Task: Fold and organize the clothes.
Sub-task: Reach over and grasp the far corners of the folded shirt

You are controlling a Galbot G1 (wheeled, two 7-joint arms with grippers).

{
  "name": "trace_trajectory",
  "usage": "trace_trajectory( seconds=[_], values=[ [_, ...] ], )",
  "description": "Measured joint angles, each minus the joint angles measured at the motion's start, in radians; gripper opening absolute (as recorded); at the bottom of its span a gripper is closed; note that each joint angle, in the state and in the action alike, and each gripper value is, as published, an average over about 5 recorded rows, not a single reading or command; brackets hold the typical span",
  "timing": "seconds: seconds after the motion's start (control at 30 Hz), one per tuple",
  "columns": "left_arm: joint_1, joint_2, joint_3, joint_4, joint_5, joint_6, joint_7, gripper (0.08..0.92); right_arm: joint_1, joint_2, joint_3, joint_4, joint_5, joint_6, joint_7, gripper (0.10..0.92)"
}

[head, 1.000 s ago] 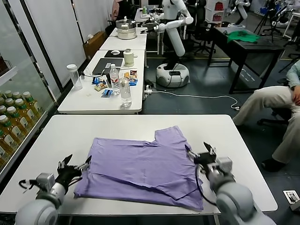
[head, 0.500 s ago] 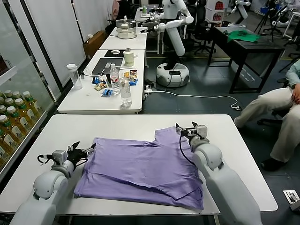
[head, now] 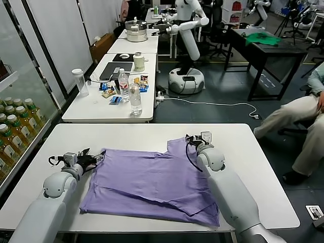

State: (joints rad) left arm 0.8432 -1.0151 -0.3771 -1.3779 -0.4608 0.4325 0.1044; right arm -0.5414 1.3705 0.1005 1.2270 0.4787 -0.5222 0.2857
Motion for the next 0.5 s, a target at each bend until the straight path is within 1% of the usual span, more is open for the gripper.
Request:
trace_trajectory(
  seconds=[0.1,0.17,0.27,0.37,0.5],
  values=[
    [-0.015,-0.001,0.007,0.021,0.003,-0.002,0.008,0.823,-0.001,0.001,0.000,-0.009,0.007,-0.003,0.007,0.820],
    [-0.024,-0.002,0.010,0.032,0.006,-0.003,0.013,0.823,-0.002,0.002,0.001,-0.015,0.012,-0.004,0.008,0.798],
    [-0.031,-0.002,0.014,0.041,0.009,-0.005,0.023,0.818,-0.002,0.007,0.004,-0.026,0.017,0.001,0.005,0.725],
    [-0.033,-0.002,0.016,0.045,0.011,-0.006,0.035,0.770,0.001,0.013,0.008,-0.039,0.020,0.007,-0.006,0.638],
    [-0.032,-0.003,0.017,0.047,0.012,-0.007,0.050,0.654,0.001,0.019,0.008,-0.049,0.024,0.014,-0.020,0.526]
  ],
)
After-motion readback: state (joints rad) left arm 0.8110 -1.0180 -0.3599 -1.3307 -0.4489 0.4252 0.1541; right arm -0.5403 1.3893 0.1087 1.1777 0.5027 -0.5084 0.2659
